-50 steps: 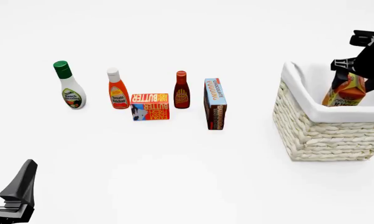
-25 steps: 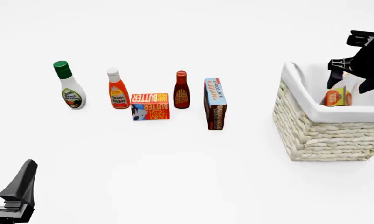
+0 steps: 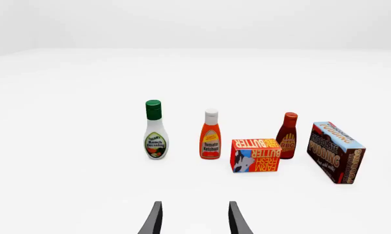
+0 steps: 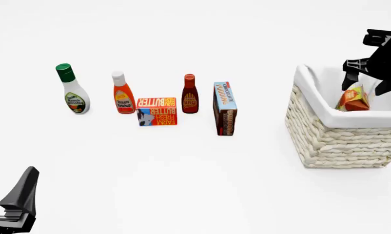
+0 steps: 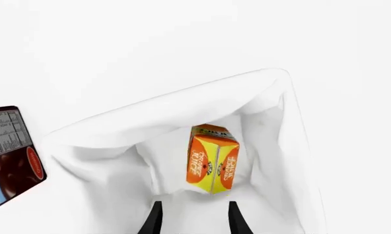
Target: Pick the orange juice and place it in the basket.
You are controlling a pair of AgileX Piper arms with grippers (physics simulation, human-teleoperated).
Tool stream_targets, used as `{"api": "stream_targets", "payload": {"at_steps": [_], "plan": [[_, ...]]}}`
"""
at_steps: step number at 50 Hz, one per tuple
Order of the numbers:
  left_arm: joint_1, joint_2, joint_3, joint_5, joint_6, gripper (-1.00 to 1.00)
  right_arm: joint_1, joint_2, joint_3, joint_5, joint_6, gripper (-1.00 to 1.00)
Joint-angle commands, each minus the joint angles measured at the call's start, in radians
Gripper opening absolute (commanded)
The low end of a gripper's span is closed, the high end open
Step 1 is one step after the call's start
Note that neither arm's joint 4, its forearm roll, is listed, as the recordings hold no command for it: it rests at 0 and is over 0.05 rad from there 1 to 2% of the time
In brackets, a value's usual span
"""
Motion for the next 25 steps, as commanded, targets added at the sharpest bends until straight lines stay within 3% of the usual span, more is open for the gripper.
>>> {"api": "stream_targets", "payload": {"at_steps": [1,25], "plan": [[0.001,0.0,0.002,-0.001,-0.001,1.0,0.01,-0.006,0.01,0.0,-0.001,1.0],[0.001,0.0,0.002,-0.001,0.0,1.0,-0.018,-0.101,0.076,0.0,-0.035,1.0]]}}
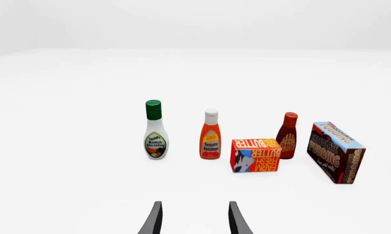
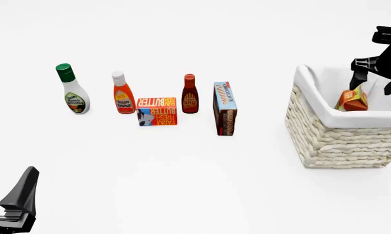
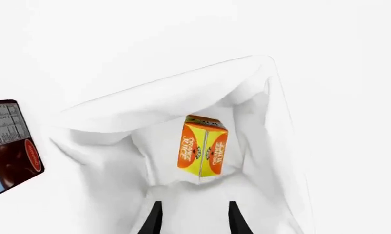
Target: Pick the orange juice and place it in the basket.
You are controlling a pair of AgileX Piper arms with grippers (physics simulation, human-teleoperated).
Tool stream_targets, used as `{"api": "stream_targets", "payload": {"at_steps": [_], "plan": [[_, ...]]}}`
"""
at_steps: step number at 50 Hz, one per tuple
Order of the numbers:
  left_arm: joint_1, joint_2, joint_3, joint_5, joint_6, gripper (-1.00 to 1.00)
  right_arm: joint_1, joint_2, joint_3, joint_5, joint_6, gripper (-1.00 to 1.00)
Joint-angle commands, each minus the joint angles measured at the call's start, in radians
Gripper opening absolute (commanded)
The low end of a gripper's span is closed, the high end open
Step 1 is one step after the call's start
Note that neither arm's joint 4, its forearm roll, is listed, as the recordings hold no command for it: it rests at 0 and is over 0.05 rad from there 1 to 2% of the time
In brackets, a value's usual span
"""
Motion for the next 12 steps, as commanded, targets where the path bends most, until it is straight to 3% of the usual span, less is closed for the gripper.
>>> {"api": "stream_targets", "payload": {"at_steps": [1,12], "plan": [[0.001,0.0,0.002,-0.001,-0.001,1.0,0.004,-0.04,0.029,0.0,-0.013,1.0],[0.002,0.0,0.002,-0.001,0.0,1.0,0.01,-0.064,0.024,0.0,-0.041,1.0]]}}
